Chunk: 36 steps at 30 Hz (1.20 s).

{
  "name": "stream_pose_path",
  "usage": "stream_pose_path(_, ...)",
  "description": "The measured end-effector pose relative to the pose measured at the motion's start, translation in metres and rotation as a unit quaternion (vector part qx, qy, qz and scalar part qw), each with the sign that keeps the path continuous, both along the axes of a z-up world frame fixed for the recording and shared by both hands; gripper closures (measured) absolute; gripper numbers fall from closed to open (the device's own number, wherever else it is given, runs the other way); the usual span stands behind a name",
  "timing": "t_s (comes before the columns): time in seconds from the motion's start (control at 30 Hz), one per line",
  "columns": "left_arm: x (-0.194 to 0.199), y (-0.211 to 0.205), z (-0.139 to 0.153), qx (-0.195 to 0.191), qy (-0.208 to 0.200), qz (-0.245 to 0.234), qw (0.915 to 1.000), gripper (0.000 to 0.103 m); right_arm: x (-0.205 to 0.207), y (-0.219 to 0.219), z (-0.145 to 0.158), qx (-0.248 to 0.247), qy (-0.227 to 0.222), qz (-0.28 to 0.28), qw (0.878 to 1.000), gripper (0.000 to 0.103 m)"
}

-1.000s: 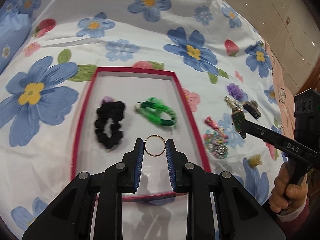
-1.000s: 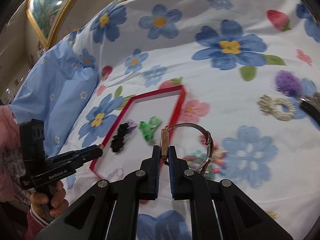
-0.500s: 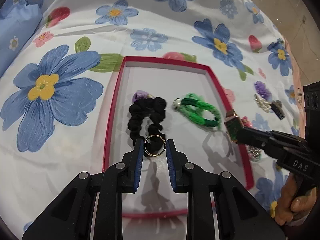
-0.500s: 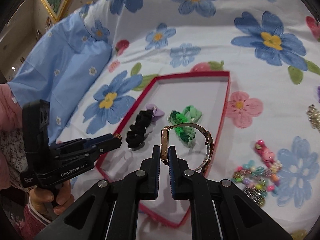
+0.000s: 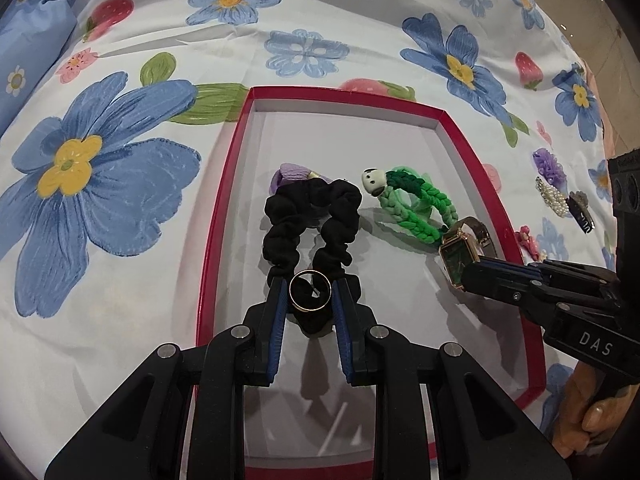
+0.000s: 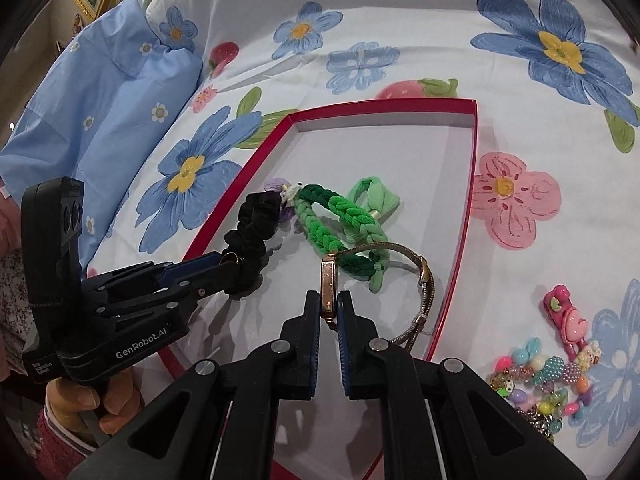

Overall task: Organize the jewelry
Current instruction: 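Carry the ring and watch into the red box and release them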

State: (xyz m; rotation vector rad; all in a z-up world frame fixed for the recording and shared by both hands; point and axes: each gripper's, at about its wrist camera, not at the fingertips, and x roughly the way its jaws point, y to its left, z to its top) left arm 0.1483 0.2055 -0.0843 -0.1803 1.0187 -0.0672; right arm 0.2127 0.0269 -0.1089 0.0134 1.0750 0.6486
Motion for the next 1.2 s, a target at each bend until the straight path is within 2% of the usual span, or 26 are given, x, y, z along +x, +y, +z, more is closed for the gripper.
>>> stream_pose_path(0.13, 0.000, 0.000, -0.001, 0.000, 0.001, -0.001, 1.0000, 0.082, 0.003, -0.001, -0.004, 0.005, 0.011, -0.001, 1.000, 0.091)
stream_pose_path(0.47, 0.000, 0.000, 0.000, 0.003, 0.000, -0.001, 1.0000, 0.081, 0.004, -0.001, -0.003, 0.011, 0.014, 0.000, 1.000, 0.090)
stream_pose_path(0.6, -0.001, 0.001, 0.000, 0.001, 0.003, 0.002, 1.0000, 0.075, 0.001, 0.000, -0.002, 0.011, 0.013, 0.003, 1.000, 0.089)
stream_pose_path(0.9, -0.005, 0.002, 0.002, -0.003, 0.003, 0.003, 1.0000, 0.072, -0.004, 0.001, 0.005, 0.015, 0.007, 0.006, 1.000, 0.083)
stream_pose_path(1.03, -0.009, 0.002, 0.007, -0.005, -0.001, 0.005, 1.0000, 0.066, -0.007, -0.002, 0.014, 0.025, -0.001, 0.005, 1.000, 0.077)
stream_pose_path(1.2, -0.016, 0.001, 0.014, -0.007, -0.005, 0.007, 0.9999, 0.063, -0.013, -0.013, 0.028, 0.039, -0.013, -0.005, 0.999, 0.072)
